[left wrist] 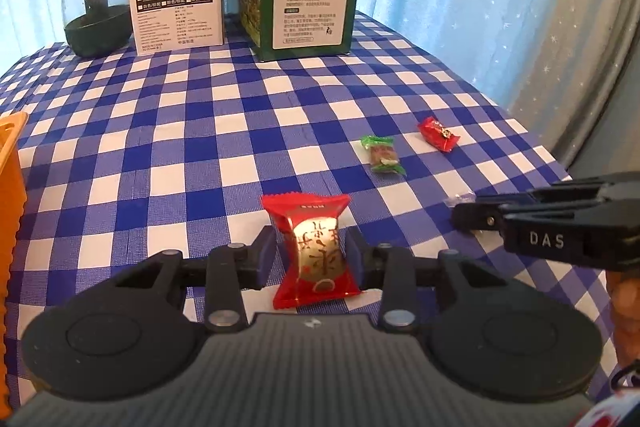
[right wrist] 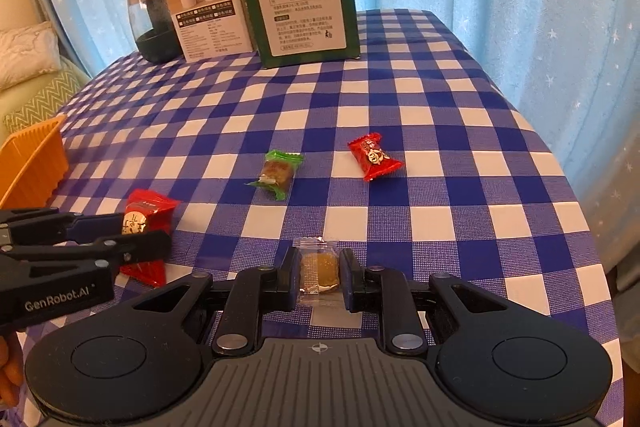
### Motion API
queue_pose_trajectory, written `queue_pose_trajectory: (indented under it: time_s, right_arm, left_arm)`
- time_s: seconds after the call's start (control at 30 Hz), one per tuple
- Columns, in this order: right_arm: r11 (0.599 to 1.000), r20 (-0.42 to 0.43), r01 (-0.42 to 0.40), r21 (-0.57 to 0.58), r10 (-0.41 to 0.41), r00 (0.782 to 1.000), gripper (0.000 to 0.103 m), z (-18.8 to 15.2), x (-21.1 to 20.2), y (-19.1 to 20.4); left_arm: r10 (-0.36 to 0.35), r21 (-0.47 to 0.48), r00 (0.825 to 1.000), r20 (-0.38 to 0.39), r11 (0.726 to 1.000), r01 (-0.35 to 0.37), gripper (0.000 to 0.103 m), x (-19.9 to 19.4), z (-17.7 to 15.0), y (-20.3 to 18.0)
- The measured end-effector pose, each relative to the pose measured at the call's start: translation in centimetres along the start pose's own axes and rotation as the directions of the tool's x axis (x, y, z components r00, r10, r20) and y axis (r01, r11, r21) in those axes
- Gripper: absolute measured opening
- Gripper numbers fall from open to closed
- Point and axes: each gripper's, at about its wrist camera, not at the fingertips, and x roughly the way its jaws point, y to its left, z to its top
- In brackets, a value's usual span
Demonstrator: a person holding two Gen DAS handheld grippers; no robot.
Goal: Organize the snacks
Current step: 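Carry the red packet and clear candy in both tools over the orange tray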
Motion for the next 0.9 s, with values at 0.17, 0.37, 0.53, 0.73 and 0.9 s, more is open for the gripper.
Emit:
queue_pose_trajectory:
  time_s: [0.17,0.37,0.53,0.73,0.9]
  right_arm:
    - [1.0,-0.001,0.004,0.005,-0.004,1.0,0.021,-0.1,-0.2,0.0]
    - [0.999,0.0,0.019,0.035,-0.019,1.0,0.021,-0.4,-1.4,0.0]
    - [0.999,0.024,0.021,0.046,-0.022,0.999,0.021,-1.1,-3.5,1.2]
    - [0.993,0.044,0.028,0.111,-0.033,0.998,0.021,-3.2,-6.7,3.6]
    - [0.993,0.041,0.017,0.116,-0.021,0.999,0.021,-5.7,-9.4,6.0]
  left_arm:
    - [0.015,0.005,1.0,-0.007,1.0,-0.015,0.022,0.2,0.1,0.1]
    - [0.008,0.011,1.0,-0.015,1.0,-0.008,0.021,-1.6,-0.9,0.2]
    - [0.0,0.0,1.0,-0.024,1.0,0.0,0.021,-4.1,-2.1,0.2]
    - [-0.006,-0.014,0.999,-0.038,1.0,0.006,0.021,-7.9,-3.7,-0.2]
    - [-0.008,-0.035,0.998,-0.055,0.999,0.006,0.021,-11.0,-5.6,-0.3]
